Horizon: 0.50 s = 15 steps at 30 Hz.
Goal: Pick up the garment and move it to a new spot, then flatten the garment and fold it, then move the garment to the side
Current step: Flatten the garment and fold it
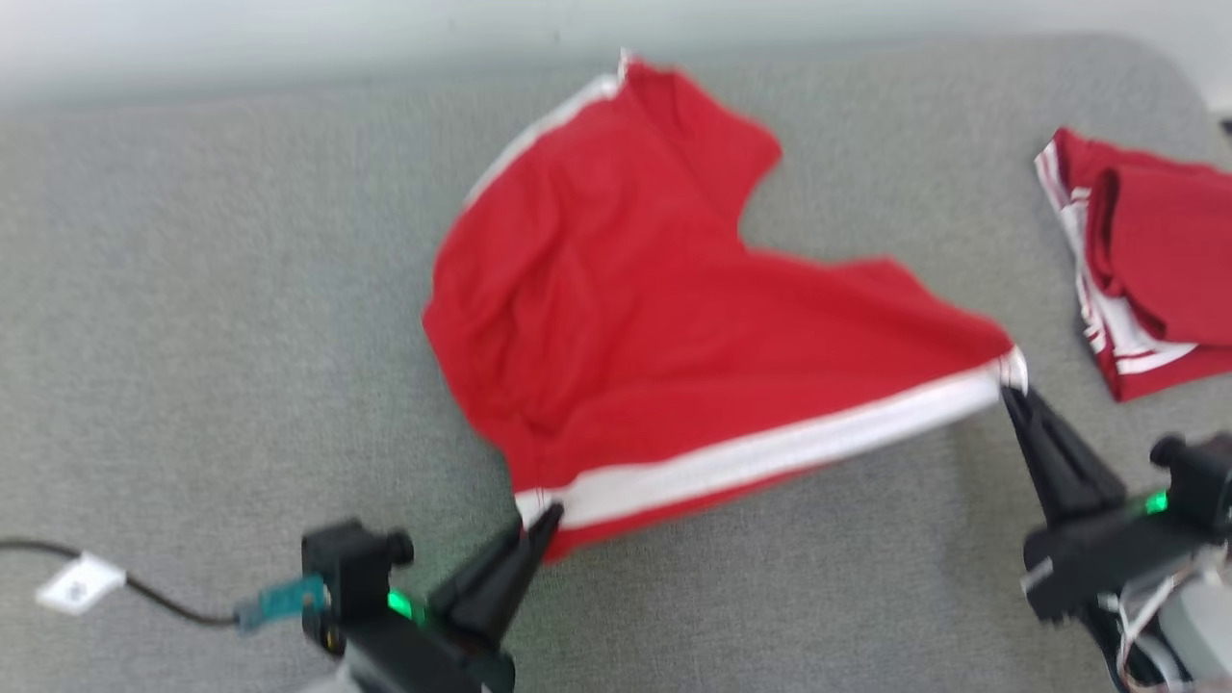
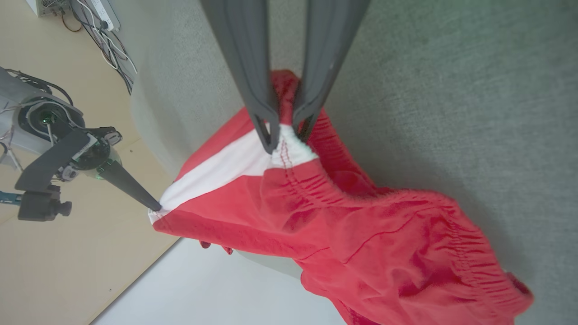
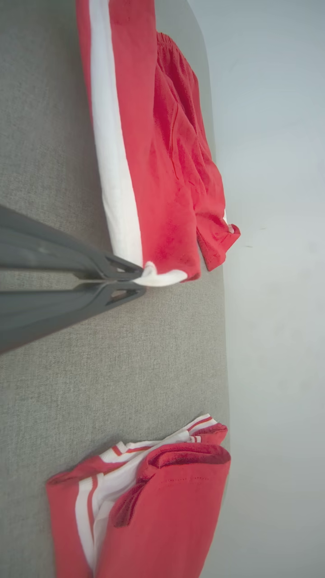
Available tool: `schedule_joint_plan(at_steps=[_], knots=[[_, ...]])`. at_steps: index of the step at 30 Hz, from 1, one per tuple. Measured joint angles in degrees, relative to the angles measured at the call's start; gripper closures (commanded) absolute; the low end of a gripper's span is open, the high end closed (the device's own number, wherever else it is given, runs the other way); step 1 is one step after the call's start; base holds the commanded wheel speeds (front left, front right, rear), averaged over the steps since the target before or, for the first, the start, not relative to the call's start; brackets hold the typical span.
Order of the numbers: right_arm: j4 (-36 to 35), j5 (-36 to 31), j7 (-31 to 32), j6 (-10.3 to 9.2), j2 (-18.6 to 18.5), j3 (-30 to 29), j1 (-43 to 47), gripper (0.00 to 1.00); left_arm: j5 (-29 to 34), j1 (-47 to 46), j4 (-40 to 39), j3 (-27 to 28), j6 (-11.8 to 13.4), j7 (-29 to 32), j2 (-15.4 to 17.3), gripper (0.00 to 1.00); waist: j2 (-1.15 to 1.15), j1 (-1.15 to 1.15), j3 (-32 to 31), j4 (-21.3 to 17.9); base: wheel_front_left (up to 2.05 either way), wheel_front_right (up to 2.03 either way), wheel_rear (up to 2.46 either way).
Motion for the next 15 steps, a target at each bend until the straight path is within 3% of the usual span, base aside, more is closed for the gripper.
schedule_joint_plan(at_steps=[9,15], knots=[[-7.6,0.6,3.6,0.00,-5.1,-1.0,10.0,1.00,-0.5,8.2,-7.7,-0.8,3.2,0.6,1.8,1.00,0.00,0.00,-7.0,0.1,0.00,0.00,0.00],[-10.0,0.5,11.2,0.00,-4.2,-5.5,9.6,1.00,-7.9,8.9,-10.2,1.7,3.7,2.0,-0.1,1.00,0.01,0.00,-8.2,1.5,0.00,0.00,0.00]])
